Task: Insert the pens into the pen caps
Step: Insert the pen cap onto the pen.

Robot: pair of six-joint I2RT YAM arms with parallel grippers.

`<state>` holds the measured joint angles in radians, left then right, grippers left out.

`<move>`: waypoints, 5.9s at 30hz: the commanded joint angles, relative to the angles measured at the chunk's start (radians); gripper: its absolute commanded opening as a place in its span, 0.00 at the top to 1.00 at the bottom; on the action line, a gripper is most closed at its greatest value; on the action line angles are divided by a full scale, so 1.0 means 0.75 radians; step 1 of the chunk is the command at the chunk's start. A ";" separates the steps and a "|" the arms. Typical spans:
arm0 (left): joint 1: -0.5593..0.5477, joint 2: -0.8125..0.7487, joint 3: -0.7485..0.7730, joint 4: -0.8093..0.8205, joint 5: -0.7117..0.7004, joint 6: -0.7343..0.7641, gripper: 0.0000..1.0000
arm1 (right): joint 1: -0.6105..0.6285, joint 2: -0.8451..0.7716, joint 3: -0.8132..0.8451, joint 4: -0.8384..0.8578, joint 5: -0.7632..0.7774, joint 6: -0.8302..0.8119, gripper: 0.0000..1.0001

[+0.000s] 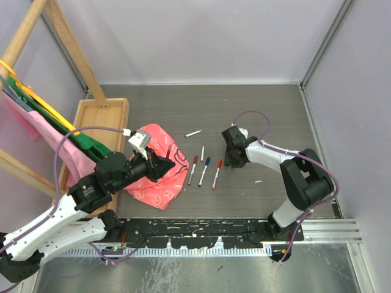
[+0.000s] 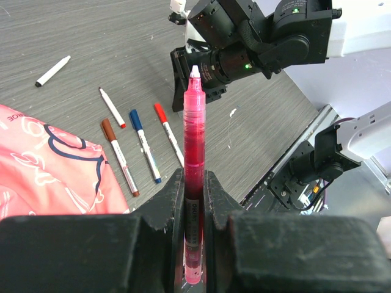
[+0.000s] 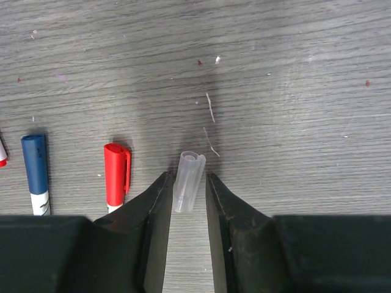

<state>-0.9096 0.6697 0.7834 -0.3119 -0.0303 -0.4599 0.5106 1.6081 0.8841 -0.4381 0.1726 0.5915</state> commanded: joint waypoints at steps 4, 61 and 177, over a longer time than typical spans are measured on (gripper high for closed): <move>0.004 -0.007 0.011 0.046 -0.011 -0.002 1.00 | 0.011 0.026 -0.016 -0.022 0.031 -0.022 0.77; -0.446 0.565 0.324 0.406 -0.201 0.000 1.00 | 0.008 -1.352 -0.361 1.108 -0.596 0.484 1.00; -0.446 0.593 0.303 0.565 -0.248 -0.040 1.00 | 0.043 -1.331 -0.407 1.246 -0.731 0.529 1.00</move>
<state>-1.2415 1.1202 0.9955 0.0128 -0.1802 -0.4828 0.5377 0.6094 0.5587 0.4408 -0.3412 0.9985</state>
